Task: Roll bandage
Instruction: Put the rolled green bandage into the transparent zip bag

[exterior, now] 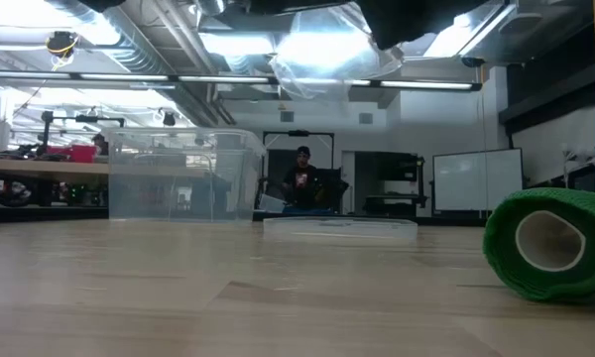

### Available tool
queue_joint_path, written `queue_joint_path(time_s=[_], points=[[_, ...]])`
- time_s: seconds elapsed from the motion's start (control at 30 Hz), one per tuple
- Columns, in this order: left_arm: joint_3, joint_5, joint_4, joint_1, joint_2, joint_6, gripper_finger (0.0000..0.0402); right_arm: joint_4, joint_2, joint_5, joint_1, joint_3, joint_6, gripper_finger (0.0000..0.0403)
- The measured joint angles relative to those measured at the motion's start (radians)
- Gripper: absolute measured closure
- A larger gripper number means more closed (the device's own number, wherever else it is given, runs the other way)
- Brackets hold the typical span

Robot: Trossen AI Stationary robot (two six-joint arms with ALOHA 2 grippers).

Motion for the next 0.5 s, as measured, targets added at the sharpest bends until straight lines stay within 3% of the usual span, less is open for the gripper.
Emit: queue_joint_path(time_s=[0.13,0.23,0.5], points=[[0.000,-0.038,0.013,0.024,0.000,-0.005,0.0335,0.000,0.000,-0.086,0.003,0.000,0.046,0.0400],[0.000,-0.036,-0.024,0.026,0.000,-0.093,0.0345,-0.002,0.000,-0.092,0.002,0.000,0.050,0.0399],[0.000,-0.023,-0.288,-0.021,0.000,-0.659,0.0343,-0.006,0.000,0.103,0.001,0.000,-0.085,0.0398]])
